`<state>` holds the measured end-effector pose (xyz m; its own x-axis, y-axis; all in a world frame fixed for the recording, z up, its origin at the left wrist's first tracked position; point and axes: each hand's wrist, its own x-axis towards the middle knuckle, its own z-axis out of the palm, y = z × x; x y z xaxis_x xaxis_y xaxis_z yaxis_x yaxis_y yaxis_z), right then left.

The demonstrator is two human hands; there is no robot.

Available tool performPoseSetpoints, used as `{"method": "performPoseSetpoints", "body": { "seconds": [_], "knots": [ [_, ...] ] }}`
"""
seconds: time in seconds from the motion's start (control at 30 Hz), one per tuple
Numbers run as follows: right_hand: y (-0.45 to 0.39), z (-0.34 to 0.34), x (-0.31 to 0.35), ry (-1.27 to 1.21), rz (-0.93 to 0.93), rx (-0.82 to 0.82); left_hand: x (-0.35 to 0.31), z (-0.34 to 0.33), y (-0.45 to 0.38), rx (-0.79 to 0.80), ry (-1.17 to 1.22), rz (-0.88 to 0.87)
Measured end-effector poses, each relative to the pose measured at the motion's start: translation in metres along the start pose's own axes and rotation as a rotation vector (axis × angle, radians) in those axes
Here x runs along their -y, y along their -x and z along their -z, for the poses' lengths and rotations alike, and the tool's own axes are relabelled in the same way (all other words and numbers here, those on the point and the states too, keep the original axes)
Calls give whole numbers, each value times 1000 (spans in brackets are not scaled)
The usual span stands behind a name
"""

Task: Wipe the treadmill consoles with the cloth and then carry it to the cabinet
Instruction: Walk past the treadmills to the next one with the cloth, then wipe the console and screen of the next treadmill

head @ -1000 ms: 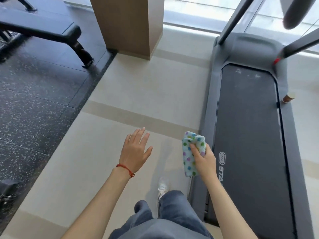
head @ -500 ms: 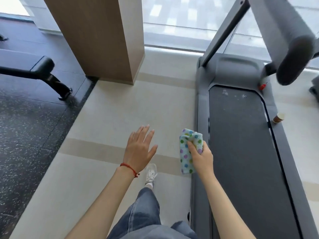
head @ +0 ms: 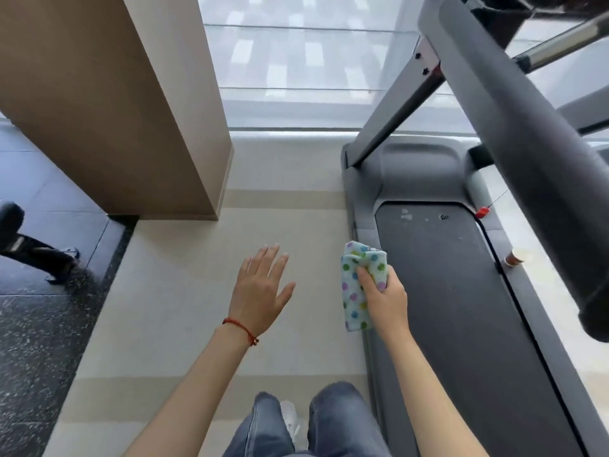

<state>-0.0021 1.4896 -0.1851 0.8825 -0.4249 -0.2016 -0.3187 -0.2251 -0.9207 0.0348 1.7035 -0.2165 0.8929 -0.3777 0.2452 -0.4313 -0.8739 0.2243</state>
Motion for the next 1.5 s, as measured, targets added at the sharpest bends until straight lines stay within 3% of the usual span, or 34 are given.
{"method": "performPoseSetpoints", "body": {
  "seconds": [0.4,0.67,1.1,1.5],
  "knots": [
    [-215,-20,80,-59,89,-36,33,-26,-239,-77,4,-67],
    [-312,-18,154,-133,181,-81,42,-12,-366,-196,13,-152],
    [-418,-11,284,-180,392,-423,51,39,-568,-364,103,-468],
    [-476,74,354,-109,521,-715,-13,80,-690,-504,202,-675]
  ]
}}
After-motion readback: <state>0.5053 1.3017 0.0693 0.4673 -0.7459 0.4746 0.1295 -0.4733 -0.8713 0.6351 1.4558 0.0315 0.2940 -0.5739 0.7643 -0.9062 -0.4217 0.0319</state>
